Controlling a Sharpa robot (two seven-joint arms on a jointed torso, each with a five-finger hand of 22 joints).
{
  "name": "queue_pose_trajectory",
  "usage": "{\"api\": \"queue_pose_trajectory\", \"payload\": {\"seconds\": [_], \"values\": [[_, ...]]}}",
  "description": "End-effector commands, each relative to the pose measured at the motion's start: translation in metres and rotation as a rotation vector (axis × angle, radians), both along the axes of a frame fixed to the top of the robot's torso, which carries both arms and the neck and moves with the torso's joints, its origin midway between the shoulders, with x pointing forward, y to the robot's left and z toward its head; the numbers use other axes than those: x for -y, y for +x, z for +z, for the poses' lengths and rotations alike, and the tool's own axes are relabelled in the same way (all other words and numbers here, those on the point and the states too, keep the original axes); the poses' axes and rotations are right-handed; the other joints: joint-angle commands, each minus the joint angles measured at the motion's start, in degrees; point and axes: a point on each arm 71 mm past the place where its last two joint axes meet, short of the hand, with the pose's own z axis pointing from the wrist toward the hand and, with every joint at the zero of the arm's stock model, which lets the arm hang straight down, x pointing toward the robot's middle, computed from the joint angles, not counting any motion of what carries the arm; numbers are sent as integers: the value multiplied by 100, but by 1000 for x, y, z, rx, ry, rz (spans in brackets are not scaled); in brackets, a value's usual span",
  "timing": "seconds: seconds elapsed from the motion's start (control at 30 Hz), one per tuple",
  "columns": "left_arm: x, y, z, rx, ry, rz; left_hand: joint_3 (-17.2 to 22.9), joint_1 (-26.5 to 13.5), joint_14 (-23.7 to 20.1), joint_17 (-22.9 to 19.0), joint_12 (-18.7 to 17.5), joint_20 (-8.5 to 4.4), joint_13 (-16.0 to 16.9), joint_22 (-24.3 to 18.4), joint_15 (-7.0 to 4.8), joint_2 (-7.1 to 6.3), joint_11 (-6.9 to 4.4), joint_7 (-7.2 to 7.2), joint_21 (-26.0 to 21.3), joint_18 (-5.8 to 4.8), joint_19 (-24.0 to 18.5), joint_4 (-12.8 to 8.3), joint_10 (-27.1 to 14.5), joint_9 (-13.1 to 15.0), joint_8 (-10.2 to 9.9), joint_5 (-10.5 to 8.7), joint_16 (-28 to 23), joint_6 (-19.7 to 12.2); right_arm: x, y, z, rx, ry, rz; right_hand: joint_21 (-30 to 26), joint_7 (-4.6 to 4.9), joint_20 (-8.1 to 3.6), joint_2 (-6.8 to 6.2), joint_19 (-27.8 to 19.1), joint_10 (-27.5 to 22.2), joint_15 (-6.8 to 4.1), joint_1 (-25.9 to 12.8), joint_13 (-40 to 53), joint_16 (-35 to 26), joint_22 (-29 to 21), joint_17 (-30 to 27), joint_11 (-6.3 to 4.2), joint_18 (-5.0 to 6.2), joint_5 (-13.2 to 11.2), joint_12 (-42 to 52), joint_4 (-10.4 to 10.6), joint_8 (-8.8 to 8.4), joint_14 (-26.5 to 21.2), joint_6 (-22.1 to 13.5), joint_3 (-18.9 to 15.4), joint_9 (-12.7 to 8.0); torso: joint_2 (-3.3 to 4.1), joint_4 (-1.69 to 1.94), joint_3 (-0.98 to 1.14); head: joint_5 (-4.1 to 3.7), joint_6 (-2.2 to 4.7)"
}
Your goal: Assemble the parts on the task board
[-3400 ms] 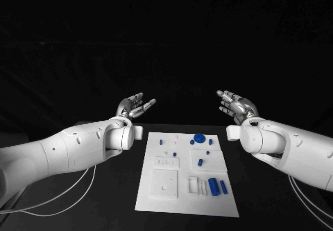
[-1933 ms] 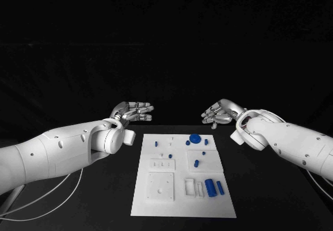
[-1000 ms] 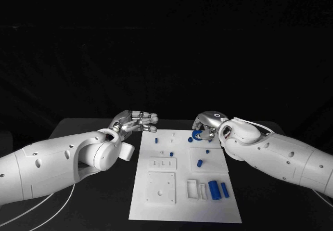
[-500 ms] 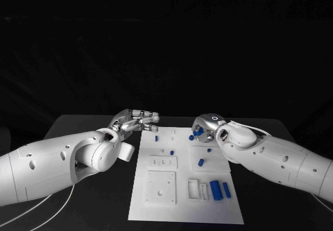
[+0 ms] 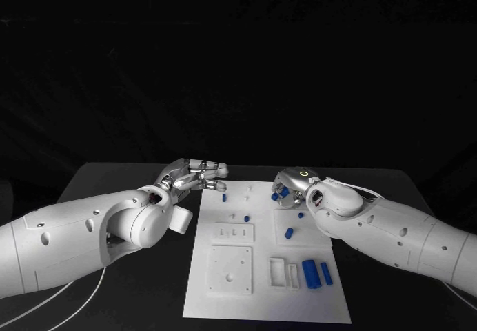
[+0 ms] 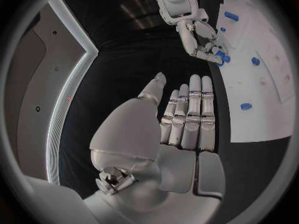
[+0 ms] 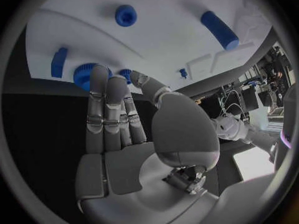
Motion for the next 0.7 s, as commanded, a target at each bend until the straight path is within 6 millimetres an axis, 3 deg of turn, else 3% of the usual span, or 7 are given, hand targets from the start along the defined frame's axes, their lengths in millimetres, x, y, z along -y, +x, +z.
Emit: {"api": "queue_pose_trajectory", "payload": {"seconds": [0.03, 0.53, 0.7], "values": [[3, 0, 1, -1, -7, -20, -19, -69, 4, 2, -22, -12, 7, 3, -14, 4, -11, 35, 34, -52, -35, -28, -48, 4, -27, -7, 26, -18, -2, -1, 0, 10, -13, 4, -33, 1, 2, -42, 54, 37, -15, -15, 4, 26, 56, 1, -31, -91, -34, 7, 27, 14, -37, 55, 52, 9, 41, -1, -6, -12, -7], [2, 1, 0, -8, -4, -18, -34, -75, 1, 2, -20, -9, 8, -4, -11, 15, -4, 39, 45, -48, -38, -25, -72, 4, -27, -8, 34, -30, -4, 0, -1, 8, -7, 3, -175, -16, -18, -27, 116, 121, -30, -84, 6, 101, 417, 16, -64, -109, -170, 7, 253, 16, -36, 105, 369, 12, 106, 0, -15, -17, 31], [3, 1, 0, -10, -4, -21, -44, -77, -1, 2, -19, -7, 8, -8, -10, 9, -2, 41, 48, -48, -39, -25, -82, 4, -27, -7, 36, -34, -4, 0, -1, 8, -2, 3, -195, -42, -38, 46, 136, 274, -61, -72, 14, 144, 497, 24, -112, -124, -241, 9, 314, 20, -36, 192, 447, 19, 110, 8, -18, -28, 33]]}}
